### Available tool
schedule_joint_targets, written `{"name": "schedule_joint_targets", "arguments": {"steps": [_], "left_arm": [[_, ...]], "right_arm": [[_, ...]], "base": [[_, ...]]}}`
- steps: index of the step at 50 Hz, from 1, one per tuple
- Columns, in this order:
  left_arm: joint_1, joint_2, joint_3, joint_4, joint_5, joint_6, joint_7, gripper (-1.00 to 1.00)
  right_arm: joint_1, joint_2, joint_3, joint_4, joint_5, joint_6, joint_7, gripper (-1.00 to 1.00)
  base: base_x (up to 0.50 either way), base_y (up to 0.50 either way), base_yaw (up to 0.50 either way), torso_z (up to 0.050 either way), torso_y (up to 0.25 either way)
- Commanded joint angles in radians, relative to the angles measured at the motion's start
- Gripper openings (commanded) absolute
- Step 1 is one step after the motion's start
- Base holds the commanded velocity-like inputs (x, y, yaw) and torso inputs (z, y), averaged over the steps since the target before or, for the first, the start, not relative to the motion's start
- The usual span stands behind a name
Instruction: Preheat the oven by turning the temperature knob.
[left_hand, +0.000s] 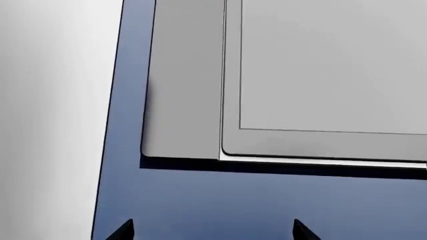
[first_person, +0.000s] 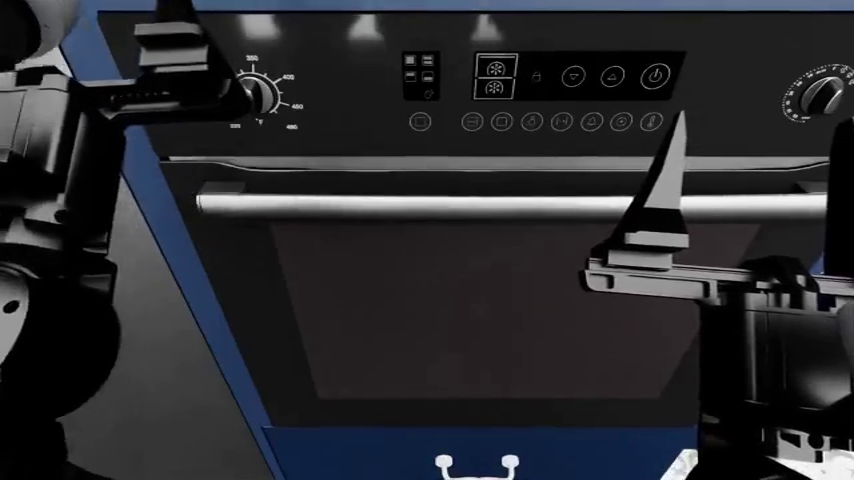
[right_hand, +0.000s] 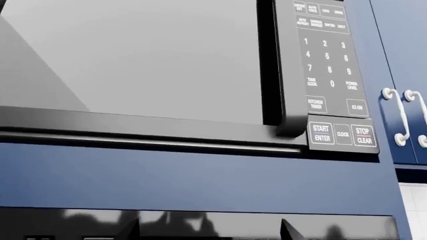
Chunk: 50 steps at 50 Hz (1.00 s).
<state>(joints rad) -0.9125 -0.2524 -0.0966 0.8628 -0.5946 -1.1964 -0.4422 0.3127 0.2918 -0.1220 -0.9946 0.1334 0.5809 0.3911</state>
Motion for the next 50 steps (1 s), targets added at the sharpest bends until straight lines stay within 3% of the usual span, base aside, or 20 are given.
{"name": "schedule_joint_targets", "arguments": {"steps": [1,6,11,19,35,44,50], "left_arm": [[-0.115,0.09,-0.214,0.068,-0.253,-0.372,-0.115,1.0],[-0.092,0.03,-0.283,-0.006,-0.791,-0.368,-0.545,1.0],[-0.089,0.0,-0.248,-0.058,-0.931,-0.342,-0.695,1.0],[-0.053,-0.018,-0.215,-0.058,-0.891,-0.304,-0.669,1.0],[0.016,-0.068,-0.1,-0.068,-0.633,-0.194,-0.501,1.0],[0.039,-0.119,0.07,-0.156,-0.405,-0.064,-0.37,1.0],[0.026,-0.141,0.136,-0.21,-0.33,-0.017,-0.331,1.0]], "right_arm": [[-0.001,0.009,0.004,0.007,0.021,0.005,0.008,1.0],[-0.003,0.011,0.003,0.01,0.024,0.003,0.013,1.0],[-0.001,0.015,0.002,0.003,0.027,0.009,0.02,1.0],[0.002,0.02,-0.002,0.005,0.033,0.009,0.027,1.0],[-0.001,0.032,-0.011,0.012,0.04,-0.007,0.039,1.0],[-0.002,0.038,-0.017,0.014,0.043,-0.013,0.046,1.0],[-0.004,0.041,-0.018,0.02,0.047,-0.019,0.049,1.0]], "base": [[0.0,0.0,0.0,0.0,0.0],[0.0,0.0,0.0,0.0,0.0],[0.0,0.0,0.0,0.0,0.0],[0.0,0.0,0.0,0.0,0.0],[0.0,0.0,0.0,0.0,0.0],[0.0,0.0,0.0,0.0,0.0],[0.0,0.0,0.0,0.0,0.0]]}}
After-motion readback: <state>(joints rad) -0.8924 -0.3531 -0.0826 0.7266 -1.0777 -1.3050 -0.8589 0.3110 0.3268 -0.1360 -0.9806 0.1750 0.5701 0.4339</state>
